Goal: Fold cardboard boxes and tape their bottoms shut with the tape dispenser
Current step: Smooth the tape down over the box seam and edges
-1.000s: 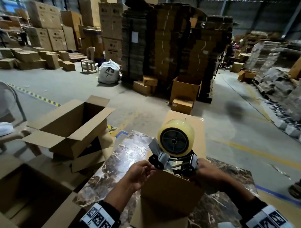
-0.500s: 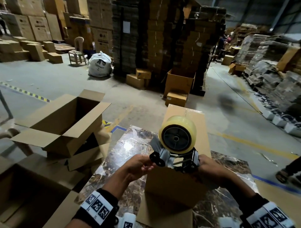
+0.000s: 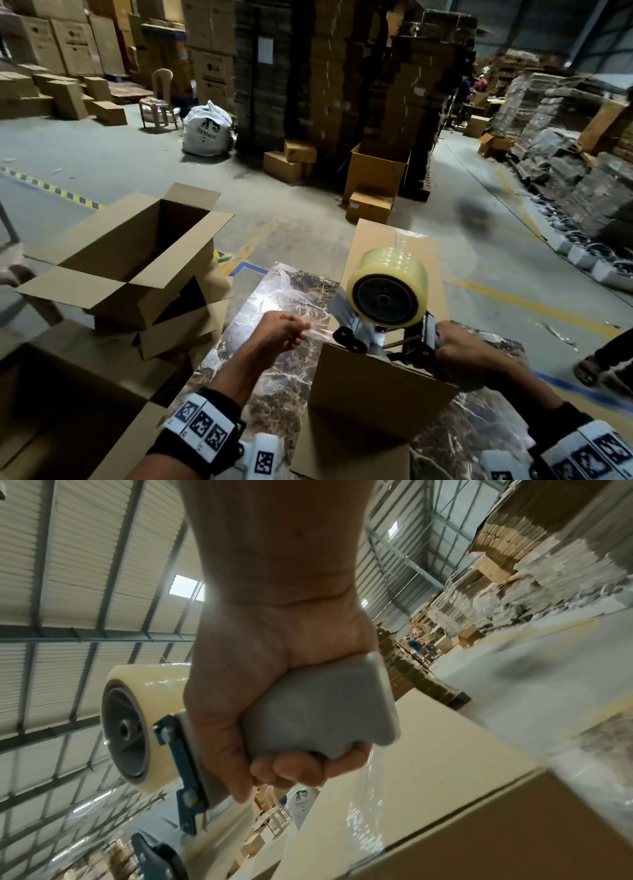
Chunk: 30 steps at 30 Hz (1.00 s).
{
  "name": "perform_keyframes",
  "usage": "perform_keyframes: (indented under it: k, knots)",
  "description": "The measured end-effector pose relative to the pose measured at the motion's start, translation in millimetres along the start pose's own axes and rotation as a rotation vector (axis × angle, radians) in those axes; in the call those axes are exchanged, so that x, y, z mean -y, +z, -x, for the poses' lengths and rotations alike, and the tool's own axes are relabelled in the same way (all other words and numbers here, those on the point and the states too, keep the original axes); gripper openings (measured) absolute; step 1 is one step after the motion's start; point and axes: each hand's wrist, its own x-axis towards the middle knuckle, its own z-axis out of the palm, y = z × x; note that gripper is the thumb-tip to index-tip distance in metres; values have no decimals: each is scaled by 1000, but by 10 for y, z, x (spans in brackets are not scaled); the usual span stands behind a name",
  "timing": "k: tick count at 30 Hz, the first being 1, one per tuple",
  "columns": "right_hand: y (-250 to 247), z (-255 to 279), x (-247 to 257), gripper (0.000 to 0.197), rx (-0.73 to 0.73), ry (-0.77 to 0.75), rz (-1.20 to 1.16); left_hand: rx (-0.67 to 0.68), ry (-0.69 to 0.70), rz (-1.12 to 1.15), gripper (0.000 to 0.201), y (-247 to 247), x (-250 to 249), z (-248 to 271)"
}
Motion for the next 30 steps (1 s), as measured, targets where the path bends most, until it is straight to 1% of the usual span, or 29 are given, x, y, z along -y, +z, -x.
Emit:
perform_keyframes:
  k: [1, 3, 5, 9, 12, 15, 16, 19, 24, 26, 30]
  knots:
    - [-45, -1, -33, 16, -4, 4, -10, -20, 3, -15, 22, -90, -23, -25]
    - [-105, -8, -93, 4, -8, 17, -21, -4, 22, -59, 22, -179, -58, -44]
    - [-121, -43, -111, 2, -12, 14, -17, 4, 37, -94, 19, -174, -78, -63]
    - [-74, -118, -117, 9, -24, 24, 34, 1, 44, -93, 19, -193, -22, -117]
    - [-29, -145, -176, 18, -10, 39, 70, 11, 49, -95, 14, -240, 67, -123]
    - [-9, -165, -213, 37, -24, 83, 80, 8, 52, -97, 12, -244, 132, -142]
    - [-1, -177, -228, 37, -31, 86, 81, 9, 53, -95, 11, -241, 153, -159]
    - [9, -191, -249, 24, -33, 84, 93, 12, 50, -101, 10, -231, 191, -205]
    - [30, -198, -214, 27, -37, 105, 113, 35, 30, -83, 10, -272, 282, -265]
    - [43, -228, -212, 27, -32, 116, 146, 37, 8, -72, 7, -285, 336, -289]
    - [65, -316, -348, 15, -30, 156, 258, 69, -54, -54, 7, -240, 493, -294]
